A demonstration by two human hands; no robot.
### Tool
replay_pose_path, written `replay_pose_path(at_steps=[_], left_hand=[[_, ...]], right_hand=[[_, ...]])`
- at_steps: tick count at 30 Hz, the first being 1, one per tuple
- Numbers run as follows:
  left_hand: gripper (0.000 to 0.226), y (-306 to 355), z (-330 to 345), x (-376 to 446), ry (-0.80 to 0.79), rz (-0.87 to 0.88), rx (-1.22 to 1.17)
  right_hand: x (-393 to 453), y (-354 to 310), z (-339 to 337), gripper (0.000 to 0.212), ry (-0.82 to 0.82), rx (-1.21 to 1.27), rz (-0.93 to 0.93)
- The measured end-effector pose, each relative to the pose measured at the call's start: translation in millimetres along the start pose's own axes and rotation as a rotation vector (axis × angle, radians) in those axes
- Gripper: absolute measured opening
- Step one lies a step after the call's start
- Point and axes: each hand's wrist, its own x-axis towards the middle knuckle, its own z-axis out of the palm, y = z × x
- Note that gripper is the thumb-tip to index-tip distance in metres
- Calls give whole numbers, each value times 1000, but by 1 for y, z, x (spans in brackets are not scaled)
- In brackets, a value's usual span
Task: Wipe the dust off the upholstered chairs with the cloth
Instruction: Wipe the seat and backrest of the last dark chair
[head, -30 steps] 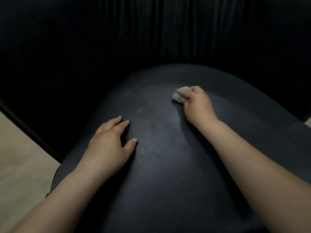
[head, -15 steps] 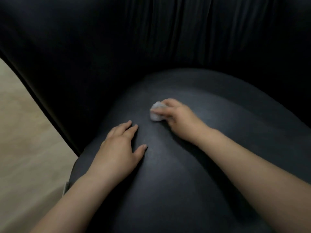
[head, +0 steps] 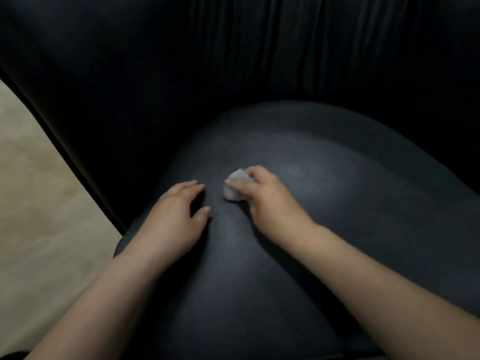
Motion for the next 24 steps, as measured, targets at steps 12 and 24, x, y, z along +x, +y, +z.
replay_pose_path(at_steps=[12, 24], left_hand=[[116, 20, 12, -3, -202, -25, 173], [100, 32, 16, 6, -418, -120, 320]], right_hand=[[2, 68, -32, 47, 225, -31, 332], [2, 55, -57, 49, -96, -22, 456]])
